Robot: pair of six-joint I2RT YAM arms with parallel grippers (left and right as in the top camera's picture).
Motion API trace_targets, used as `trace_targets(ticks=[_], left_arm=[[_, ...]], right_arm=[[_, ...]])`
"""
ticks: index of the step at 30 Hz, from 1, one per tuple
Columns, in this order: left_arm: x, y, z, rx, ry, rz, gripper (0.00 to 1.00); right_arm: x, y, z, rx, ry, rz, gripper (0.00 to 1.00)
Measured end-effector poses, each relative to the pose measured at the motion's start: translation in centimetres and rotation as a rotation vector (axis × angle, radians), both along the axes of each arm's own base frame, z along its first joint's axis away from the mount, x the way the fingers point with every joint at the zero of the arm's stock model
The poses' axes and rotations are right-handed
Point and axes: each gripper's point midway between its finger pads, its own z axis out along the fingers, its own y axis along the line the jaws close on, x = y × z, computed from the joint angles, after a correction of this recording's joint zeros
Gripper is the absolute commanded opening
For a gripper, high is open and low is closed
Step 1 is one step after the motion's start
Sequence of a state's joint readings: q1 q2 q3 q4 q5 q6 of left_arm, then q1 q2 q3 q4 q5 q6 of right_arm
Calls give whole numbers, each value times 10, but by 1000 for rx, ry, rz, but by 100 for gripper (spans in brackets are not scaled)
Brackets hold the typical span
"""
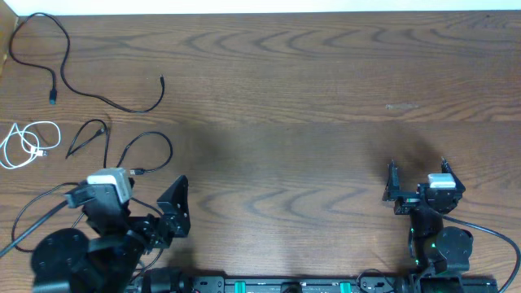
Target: Untangle cables
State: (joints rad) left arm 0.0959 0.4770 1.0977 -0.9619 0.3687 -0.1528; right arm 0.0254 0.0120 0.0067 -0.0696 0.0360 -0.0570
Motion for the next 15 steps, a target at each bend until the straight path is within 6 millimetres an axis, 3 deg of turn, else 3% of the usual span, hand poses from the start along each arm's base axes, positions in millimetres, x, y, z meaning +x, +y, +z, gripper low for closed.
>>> trace_targets(ticks=[9, 15], left_arm=[[16, 5, -52, 15, -40, 20, 98], [31, 11, -76, 33, -142, 42, 98]], right_arm=[[0, 0, 0, -2, 0, 2, 99], [0, 1, 0, -2, 0, 3, 99]])
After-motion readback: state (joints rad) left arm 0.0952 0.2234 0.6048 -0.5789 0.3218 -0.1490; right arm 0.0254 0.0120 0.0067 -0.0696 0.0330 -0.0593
